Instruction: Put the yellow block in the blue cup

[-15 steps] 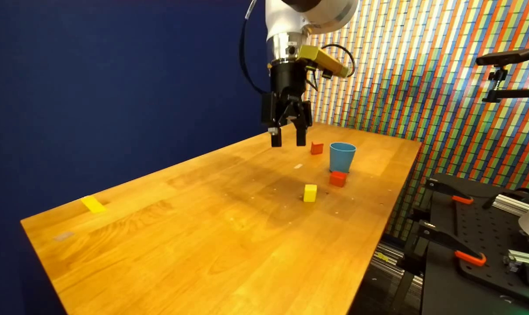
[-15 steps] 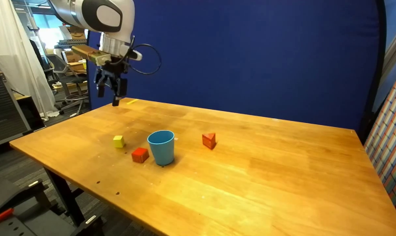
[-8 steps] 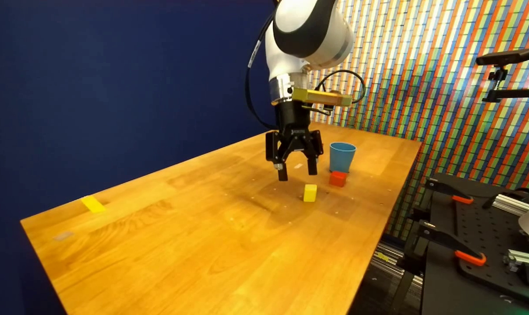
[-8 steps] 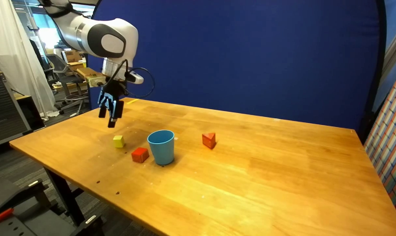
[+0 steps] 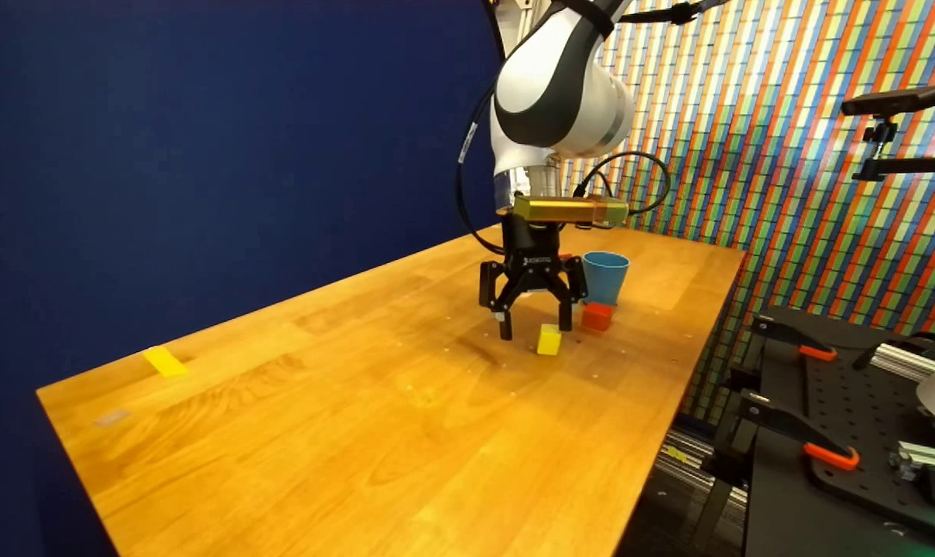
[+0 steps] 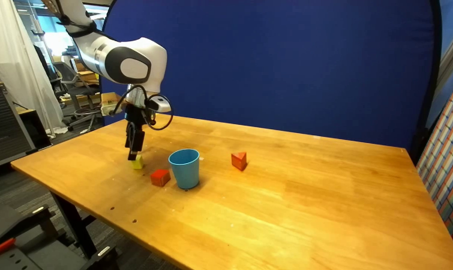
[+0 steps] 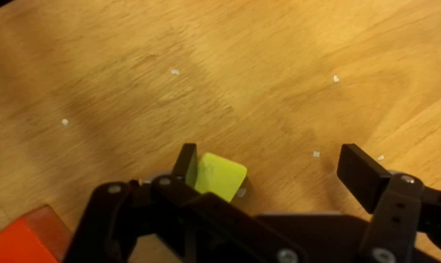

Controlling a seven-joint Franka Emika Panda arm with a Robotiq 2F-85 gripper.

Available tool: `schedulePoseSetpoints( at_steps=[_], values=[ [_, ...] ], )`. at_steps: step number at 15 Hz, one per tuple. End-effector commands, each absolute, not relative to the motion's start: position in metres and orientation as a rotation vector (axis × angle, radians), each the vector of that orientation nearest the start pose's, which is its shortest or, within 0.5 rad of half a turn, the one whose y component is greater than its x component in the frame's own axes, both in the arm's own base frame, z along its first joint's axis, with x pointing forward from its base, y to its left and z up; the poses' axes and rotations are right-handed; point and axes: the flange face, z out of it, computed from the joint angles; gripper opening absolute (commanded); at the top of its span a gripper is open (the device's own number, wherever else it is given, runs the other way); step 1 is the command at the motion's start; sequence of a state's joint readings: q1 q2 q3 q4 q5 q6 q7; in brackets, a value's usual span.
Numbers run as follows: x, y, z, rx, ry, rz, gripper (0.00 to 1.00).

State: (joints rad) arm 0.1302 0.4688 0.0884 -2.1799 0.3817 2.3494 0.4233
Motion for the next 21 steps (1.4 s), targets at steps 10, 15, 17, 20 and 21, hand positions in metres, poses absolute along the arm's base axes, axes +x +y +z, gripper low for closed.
schedulePoseSetpoints(
  at_steps=[10,15,17,20,21],
  values=[
    [0.510,0.078,0.153,-2.752,1.078,0.548,0.74],
    [0.512,0.076,0.156,-2.730,1.059,0.537,0.35],
    [0.515,0.074,0.160,-2.706,1.025,0.524,0.20],
    [0.516,0.055,0.187,-2.703,1.027,0.440,0.09],
    [0.516,0.046,0.202,-2.713,1.061,0.395,0.09]
  ],
)
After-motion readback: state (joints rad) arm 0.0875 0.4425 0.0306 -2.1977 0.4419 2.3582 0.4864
